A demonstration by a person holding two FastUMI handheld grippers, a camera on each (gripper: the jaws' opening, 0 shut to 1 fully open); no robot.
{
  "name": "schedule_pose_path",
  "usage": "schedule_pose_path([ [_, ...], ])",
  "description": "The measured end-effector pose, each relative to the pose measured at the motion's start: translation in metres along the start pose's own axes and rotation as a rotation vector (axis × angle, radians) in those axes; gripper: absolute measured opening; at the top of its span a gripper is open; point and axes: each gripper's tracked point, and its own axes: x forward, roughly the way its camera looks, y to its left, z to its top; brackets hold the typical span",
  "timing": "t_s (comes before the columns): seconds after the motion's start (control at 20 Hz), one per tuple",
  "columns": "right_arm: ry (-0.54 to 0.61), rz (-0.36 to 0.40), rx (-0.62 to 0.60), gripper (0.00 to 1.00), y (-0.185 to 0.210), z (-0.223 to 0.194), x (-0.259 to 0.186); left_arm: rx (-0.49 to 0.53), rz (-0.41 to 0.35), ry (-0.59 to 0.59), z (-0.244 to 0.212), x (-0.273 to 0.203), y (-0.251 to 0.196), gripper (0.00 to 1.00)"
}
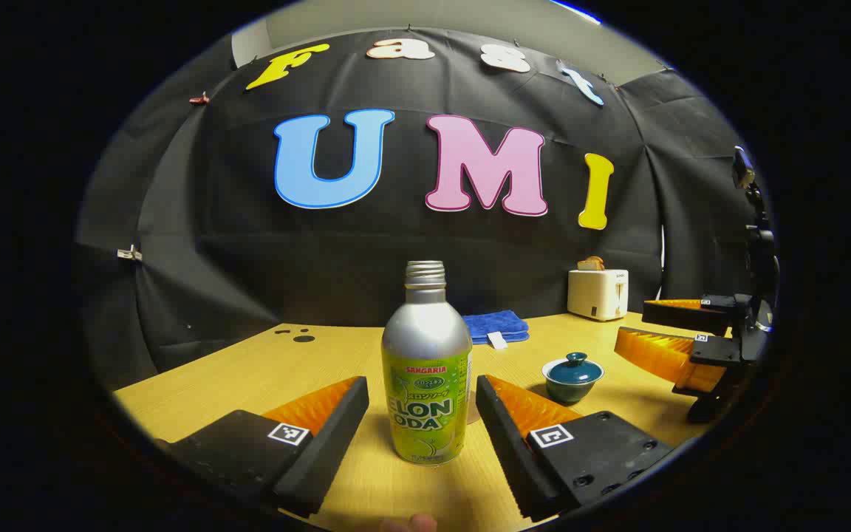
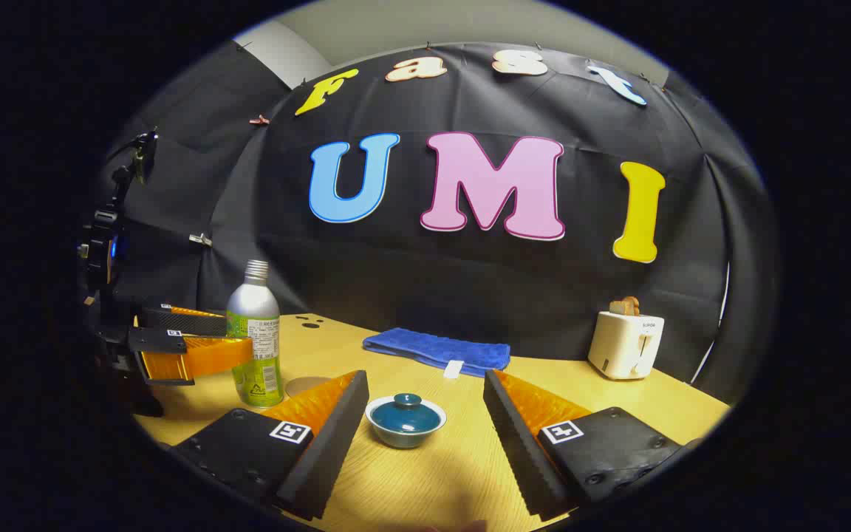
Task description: Open the teacup lid with one hand, grasp the water bottle and pour water into the teacup with the other hand; after pouring, place the water bottle on the coaster and then close the teacup lid.
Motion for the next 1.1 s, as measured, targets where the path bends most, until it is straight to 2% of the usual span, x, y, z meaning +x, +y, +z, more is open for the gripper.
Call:
schedule_pose_path([
  [0.4,0.073,0.05,0.147,0.97,0.011,-0.019,0.013,0.0,-0.007,0.001,-0.001,0.003,-0.003,0.93],
  [0.45,0.071,0.035,0.136,0.97,0.006,-0.019,0.017,0.0,-0.01,0.0,0.0,0.003,-0.003,0.93],
  [0.6,0.079,0.052,0.141,0.98,0.01,-0.019,0.024,0.0,-0.01,0.001,-0.001,0.003,-0.004,0.93],
  [0.85,0.253,0.058,0.133,0.98,0.014,-0.049,0.042,0.0,-0.013,0.001,0.0,0.004,-0.006,0.93],
  [1.1,0.265,0.059,0.113,0.94,0.014,-0.052,0.057,0.0,-0.012,0.002,0.0,0.005,-0.006,0.93],
])
